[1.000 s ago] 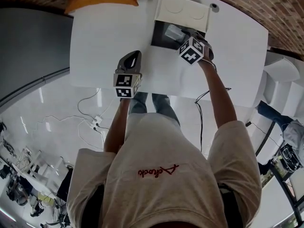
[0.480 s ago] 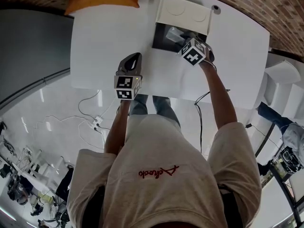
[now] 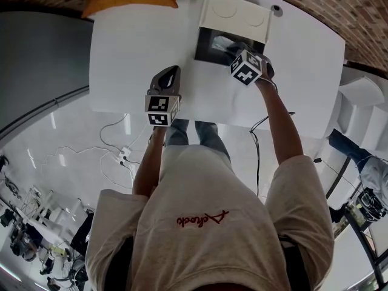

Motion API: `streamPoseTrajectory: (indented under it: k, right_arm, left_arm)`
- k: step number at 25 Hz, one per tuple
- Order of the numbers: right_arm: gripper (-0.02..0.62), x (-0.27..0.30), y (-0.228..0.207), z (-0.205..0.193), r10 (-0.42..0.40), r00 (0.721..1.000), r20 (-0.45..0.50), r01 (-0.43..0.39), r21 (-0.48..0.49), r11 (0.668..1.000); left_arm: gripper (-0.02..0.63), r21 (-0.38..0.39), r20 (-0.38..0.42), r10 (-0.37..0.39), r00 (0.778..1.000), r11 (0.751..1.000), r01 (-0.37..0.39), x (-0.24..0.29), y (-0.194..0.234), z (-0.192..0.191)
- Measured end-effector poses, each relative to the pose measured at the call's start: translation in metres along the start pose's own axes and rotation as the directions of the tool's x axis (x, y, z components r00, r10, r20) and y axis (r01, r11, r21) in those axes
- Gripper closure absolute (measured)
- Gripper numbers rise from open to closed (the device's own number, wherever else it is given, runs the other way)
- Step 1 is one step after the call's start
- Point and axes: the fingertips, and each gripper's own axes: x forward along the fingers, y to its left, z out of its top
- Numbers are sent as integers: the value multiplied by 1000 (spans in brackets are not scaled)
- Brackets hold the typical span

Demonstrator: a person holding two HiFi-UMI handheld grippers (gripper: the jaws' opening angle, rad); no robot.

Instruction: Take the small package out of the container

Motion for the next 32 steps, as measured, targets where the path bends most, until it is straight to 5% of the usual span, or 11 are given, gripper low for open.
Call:
streamPoseTrajectory:
  k: [23,32]
  right_arm:
    - [578,-50,-6,18,-207,973,102,208,-2,978]
    - [578,-105,-17,37,-339,914,223,300,192,935]
  left_arm:
    - [597,40,66,-6,998,999,3,-14,-13,27]
    - [597,81,120,-12,993,997,2,-27,-23,58]
